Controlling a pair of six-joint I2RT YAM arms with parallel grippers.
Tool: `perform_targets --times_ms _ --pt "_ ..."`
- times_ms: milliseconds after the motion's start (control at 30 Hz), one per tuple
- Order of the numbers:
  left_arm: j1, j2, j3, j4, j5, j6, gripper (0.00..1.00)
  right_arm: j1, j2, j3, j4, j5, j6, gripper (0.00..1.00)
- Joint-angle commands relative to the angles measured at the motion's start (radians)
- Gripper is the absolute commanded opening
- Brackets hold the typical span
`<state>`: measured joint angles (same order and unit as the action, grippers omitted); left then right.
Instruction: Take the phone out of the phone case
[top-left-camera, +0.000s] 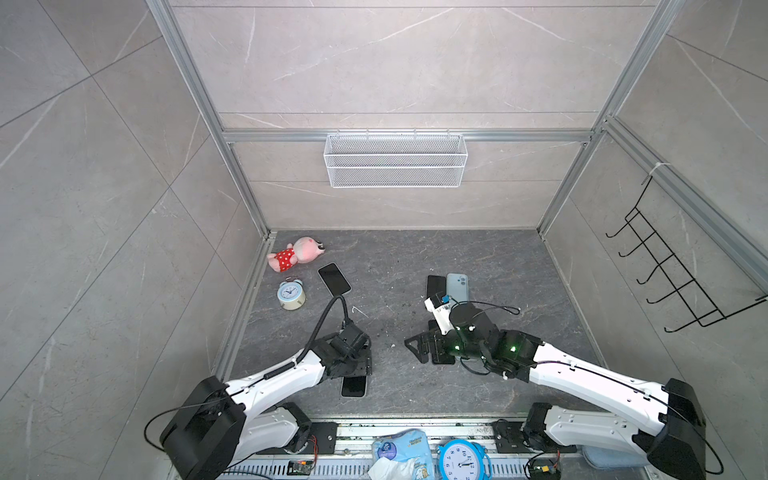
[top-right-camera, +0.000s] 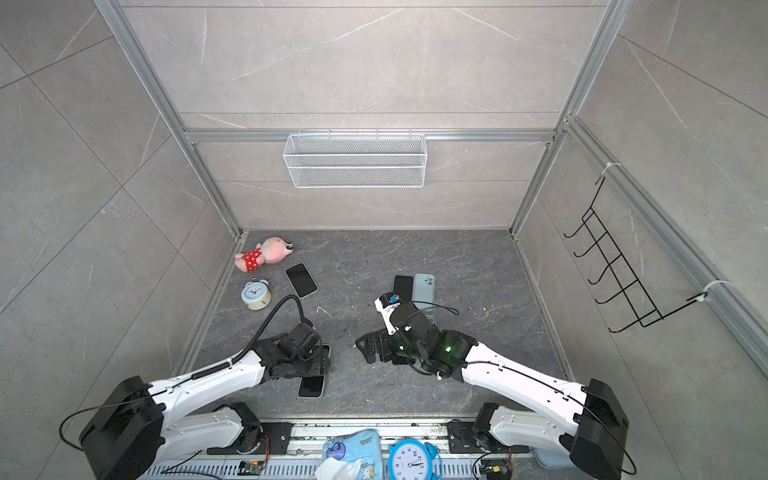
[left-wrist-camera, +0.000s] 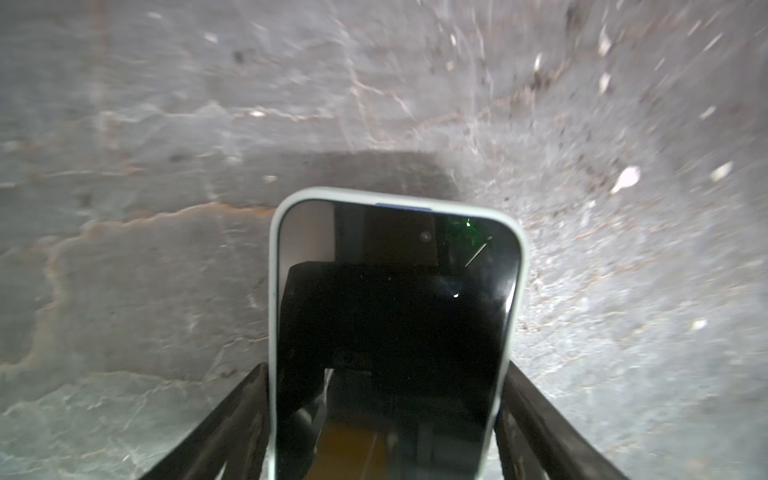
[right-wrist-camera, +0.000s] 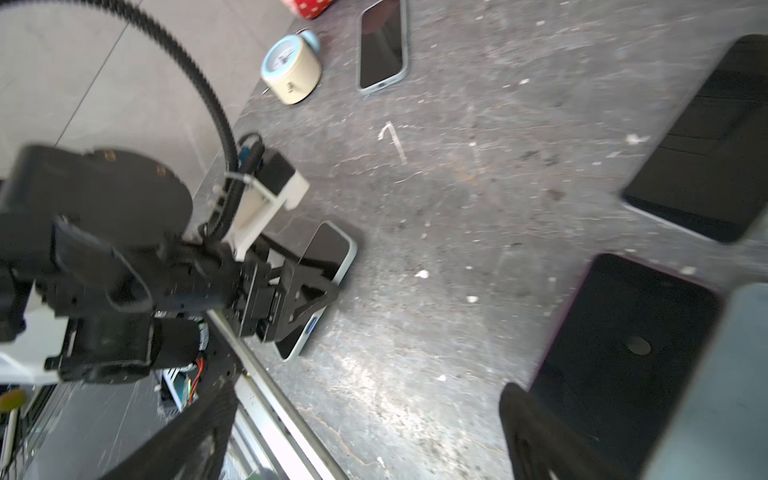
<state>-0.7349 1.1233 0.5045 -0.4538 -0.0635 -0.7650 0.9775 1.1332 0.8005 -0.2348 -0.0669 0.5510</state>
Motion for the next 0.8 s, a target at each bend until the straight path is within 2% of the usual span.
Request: perform_targets --times_ms 0,167,300,533,767 --pt "0.012 -0.102 -0.005 0.094 0.060 -0.085 0.55 0.048 0.022 -0.058 0.149 0.009 0.019 0.99" --pt "0.013 -0.198 -0.009 0.127 0.083 -0.140 0.54 0.117 0.063 -0.150 0.320 0.026 0.046 0.96" --pt "0.014 -0.219 -0.009 0.148 0.100 -0.153 0.53 0.162 0.129 -0.180 0.419 0.032 0.039 0.91" --pt "0.015 -0.227 -0.002 0.178 0.118 -0.166 0.52 0.256 0.226 -0.172 0.482 0.083 -0.011 0.86" --pt "0.014 -0.248 -0.004 0.198 0.136 -0.178 0.51 0.268 0.341 -0.155 0.522 0.127 0.010 0.82"
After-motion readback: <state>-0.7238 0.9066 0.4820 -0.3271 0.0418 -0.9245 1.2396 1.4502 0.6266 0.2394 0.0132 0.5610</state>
